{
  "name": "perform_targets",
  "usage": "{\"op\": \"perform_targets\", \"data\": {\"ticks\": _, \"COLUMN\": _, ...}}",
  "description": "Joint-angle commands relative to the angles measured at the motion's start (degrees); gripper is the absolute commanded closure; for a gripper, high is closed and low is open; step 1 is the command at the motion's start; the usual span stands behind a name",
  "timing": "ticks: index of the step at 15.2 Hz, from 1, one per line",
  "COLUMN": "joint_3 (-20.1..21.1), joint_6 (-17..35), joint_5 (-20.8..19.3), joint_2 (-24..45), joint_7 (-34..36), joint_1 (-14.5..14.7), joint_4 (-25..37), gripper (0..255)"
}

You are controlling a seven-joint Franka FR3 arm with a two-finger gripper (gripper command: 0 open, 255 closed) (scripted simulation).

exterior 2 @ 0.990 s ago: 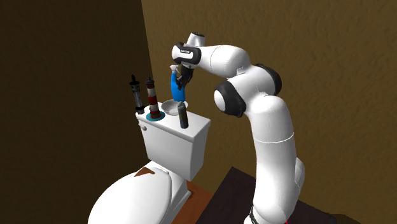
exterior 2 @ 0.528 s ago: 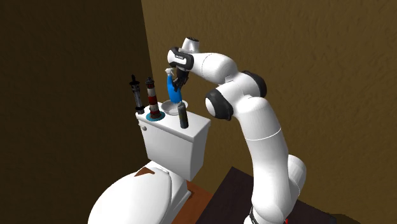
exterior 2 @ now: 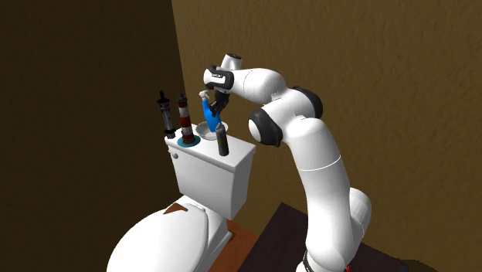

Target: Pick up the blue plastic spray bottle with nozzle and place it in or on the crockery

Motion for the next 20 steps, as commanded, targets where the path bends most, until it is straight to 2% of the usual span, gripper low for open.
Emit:
{"op": "perform_targets", "data": {"ticks": 1, "joint_3": 0.00, "joint_6": 0.17, "joint_5": 0.01, "joint_2": -0.09, "joint_7": -0.05, "joint_1": 0.05, "joint_4": -0.22, "gripper": 255}}
{"op": "perform_targets", "data": {"ticks": 6, "joint_3": 0.00, "joint_6": 0.17, "joint_5": 0.01, "joint_2": -0.09, "joint_7": -0.05, "joint_1": 0.05, "joint_4": -0.22, "gripper": 255}}
{"op": "perform_targets", "data": {"ticks": 7, "joint_3": 0.00, "joint_6": 0.17, "joint_5": 0.01, "joint_2": -0.09, "joint_7": -0.05, "joint_1": 0.05, "joint_4": -0.22, "gripper": 0}}
{"op": "perform_targets", "data": {"ticks": 12, "joint_3": 0.00, "joint_6": 0.18, "joint_5": 0.01, "joint_2": -0.09, "joint_7": -0.05, "joint_1": 0.05, "joint_4": -0.23, "gripper": 0}}
{"op": "perform_targets", "data": {"ticks": 16, "joint_3": -1.09, "joint_6": -4.24, "joint_5": -1.67, "joint_2": -3.92, "joint_7": 0.77, "joint_1": 0.19, "joint_4": 0.57, "gripper": 0}}
{"op": "perform_targets", "data": {"ticks": 20, "joint_3": -1.10, "joint_6": -4.24, "joint_5": -1.66, "joint_2": -3.92, "joint_7": 0.77, "joint_1": 0.20, "joint_4": 0.57, "gripper": 0}}
